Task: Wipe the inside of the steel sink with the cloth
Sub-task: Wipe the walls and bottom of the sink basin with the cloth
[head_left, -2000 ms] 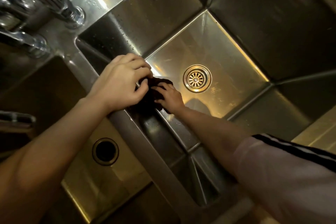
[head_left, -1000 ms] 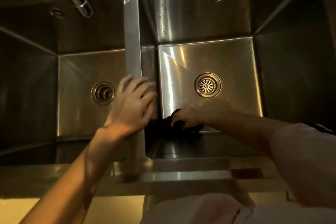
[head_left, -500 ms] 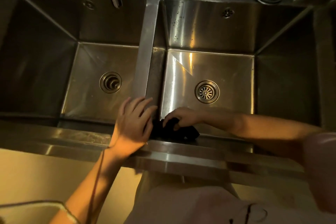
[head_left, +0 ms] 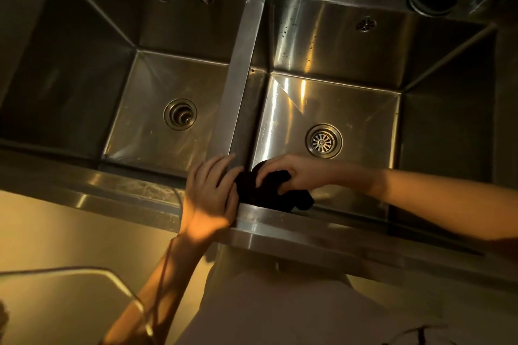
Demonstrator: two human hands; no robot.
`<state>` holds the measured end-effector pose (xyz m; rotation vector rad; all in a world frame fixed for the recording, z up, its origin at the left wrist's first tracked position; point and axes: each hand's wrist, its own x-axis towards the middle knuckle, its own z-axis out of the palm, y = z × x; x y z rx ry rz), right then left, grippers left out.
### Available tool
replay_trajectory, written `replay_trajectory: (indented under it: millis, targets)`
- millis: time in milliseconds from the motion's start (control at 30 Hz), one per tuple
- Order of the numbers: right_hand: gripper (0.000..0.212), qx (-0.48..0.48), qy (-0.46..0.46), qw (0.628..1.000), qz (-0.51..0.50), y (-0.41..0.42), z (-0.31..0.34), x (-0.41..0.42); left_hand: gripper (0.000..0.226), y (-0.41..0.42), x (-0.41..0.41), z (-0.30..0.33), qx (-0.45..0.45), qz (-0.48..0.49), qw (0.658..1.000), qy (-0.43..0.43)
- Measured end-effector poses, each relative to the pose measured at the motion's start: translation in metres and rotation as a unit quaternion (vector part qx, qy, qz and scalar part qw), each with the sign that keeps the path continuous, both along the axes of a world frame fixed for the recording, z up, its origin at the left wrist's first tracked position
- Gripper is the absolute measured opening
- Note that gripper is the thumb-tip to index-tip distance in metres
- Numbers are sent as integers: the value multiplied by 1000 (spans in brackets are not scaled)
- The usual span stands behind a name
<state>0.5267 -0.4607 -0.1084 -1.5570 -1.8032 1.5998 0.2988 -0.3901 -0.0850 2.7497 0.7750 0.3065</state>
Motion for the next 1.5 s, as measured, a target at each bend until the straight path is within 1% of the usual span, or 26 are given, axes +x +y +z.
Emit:
replay_trajectory:
  millis: [100,167,233,333,433,533,733,833,933,1100,1200,1267,1333,1500]
  targets:
    - [49,-57,-63,996,22,2,-42,-2,35,-6,-2,-4,-1,5,1000,6]
    - [51,-94,-117,988,45,1,-71,-2,34,-9,-2,-6,-1,11,1000,7]
    - [52,-131,-151,978,57,-3,-98,1,32,-10,-2,-5,7,12,1000,-1]
    - [53,-173,-175,968,53,-12,-126,5,30,-13,-4,-1,17,14,1000,-4]
    - [51,-185,-151,971,17,-18,-138,6,29,-16,-8,3,23,21,999,15]
    - [51,-179,-167,969,35,-14,-140,5,30,-17,-8,4,21,25,999,33]
    - [50,-143,-106,983,-42,-17,-124,-5,30,-18,-9,-3,25,43,999,20]
    - [48,-98,-83,991,-30,-6,-95,-11,32,-19,-5,-5,28,43,999,19]
    - [48,-52,-75,996,-4,3,-52,-12,31,-22,1,-2,33,32,999,1]
    - [47,-22,-9,1000,1,-5,16,-1,32,-21,6,8,19,51,998,-28]
    - [47,-9,6,1000,3,-15,34,4,32,-19,2,9,10,54,998,-31]
    - [48,-11,9,1000,-4,-19,32,6,33,-20,-1,7,12,40,999,-23]
    - [49,-21,8,1000,-16,-20,15,6,34,-22,-1,3,18,21,1000,-12]
    - [52,-99,-69,993,-13,-20,-59,0,34,-28,2,-7,0,12,1000,8]
